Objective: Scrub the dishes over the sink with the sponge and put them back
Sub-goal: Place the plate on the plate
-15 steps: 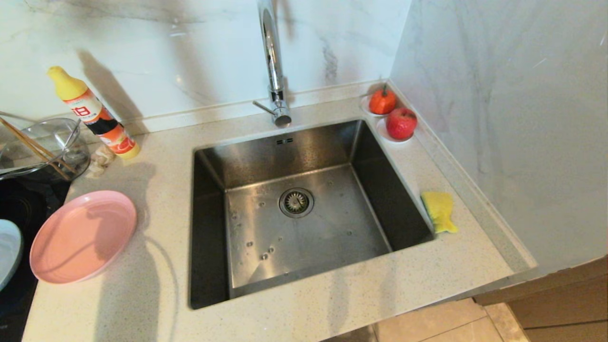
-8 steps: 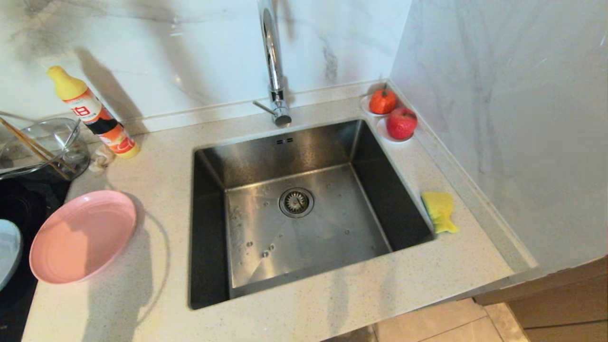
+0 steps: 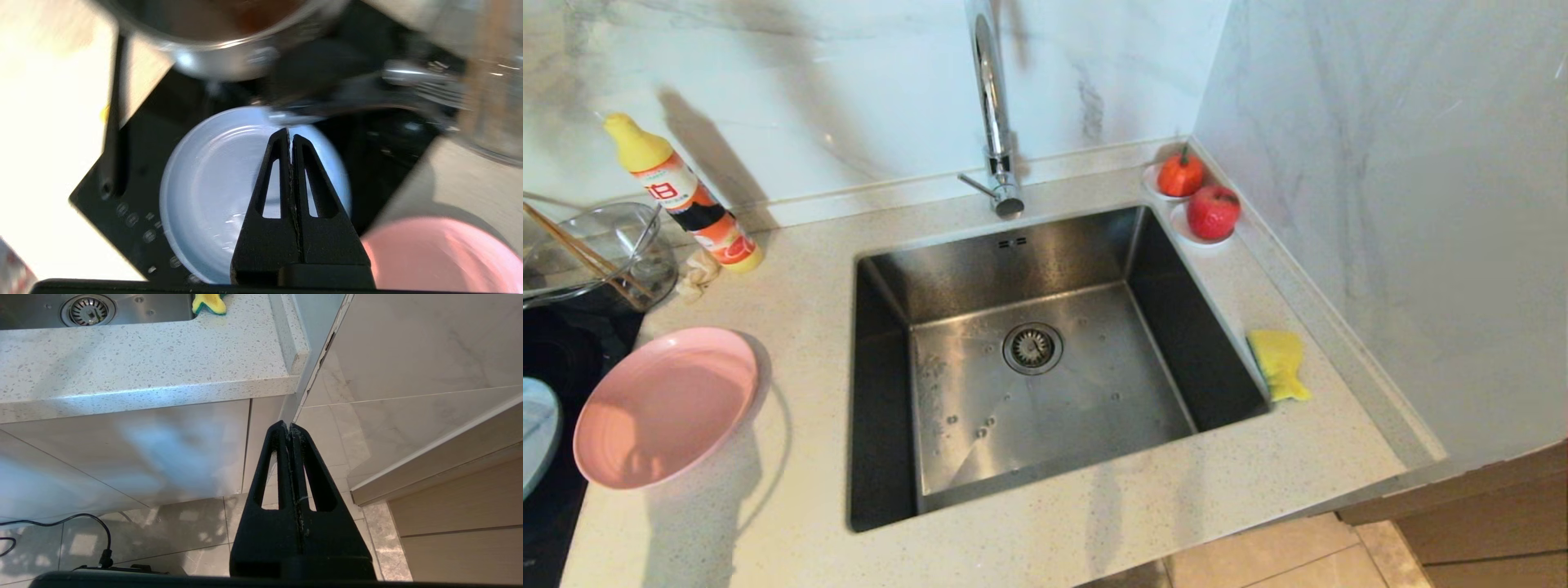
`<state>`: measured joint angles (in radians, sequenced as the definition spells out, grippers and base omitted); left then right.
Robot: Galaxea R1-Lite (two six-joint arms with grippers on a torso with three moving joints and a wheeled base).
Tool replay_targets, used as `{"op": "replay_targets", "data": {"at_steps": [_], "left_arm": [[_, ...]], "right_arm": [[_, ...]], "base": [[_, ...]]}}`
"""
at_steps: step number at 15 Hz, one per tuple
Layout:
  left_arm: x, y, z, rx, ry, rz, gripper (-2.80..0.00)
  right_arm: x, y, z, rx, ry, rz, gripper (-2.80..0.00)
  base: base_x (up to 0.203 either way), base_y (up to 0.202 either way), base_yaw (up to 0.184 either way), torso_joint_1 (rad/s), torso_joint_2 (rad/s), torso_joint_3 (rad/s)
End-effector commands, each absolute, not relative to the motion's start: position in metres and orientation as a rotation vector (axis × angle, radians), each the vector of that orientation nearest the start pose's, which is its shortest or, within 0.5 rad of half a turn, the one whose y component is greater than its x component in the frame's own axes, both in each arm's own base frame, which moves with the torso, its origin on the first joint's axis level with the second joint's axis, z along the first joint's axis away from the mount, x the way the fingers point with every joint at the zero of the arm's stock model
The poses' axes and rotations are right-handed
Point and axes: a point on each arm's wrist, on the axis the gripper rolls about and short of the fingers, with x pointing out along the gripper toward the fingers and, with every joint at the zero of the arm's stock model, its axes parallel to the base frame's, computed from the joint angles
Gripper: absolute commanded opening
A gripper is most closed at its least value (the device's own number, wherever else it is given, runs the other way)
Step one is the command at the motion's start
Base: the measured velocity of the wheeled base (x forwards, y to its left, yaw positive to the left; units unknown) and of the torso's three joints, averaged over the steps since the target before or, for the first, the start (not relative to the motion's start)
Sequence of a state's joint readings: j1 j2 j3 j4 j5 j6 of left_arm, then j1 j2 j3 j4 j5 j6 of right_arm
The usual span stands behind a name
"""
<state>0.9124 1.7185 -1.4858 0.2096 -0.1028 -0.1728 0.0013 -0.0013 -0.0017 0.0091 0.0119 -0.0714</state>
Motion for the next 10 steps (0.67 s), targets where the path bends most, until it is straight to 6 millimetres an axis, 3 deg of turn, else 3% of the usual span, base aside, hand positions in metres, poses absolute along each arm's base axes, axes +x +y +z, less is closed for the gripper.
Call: {"op": "replay_targets", "data": {"at_steps": [1,5,10], "left_arm": [[0.195,0.276,0.265,-0.445,0.374,0.883,-2.8],[0.18,0.291,0.245,-0.538,0.446,0.903,-2.8],[0.184,0.312,0.211,-0.611,0.528,0.901,-2.8]], "right_arm": [[-0.023,0.0,0.075,-0.072,0.006,0.014,-2.8],[-0.023,0.0,0.075,-0.072,0.006,0.014,-2.8],[-0.023,0.0,0.075,-0.072,0.006,0.014,-2.8]], "base": [[0.0,0.0,0.0,0.0,0.0,0.0],[0.0,0.0,0.0,0.0,0.0,0.0],[0.0,0.0,0.0,0.0,0.0,0.0]]}}
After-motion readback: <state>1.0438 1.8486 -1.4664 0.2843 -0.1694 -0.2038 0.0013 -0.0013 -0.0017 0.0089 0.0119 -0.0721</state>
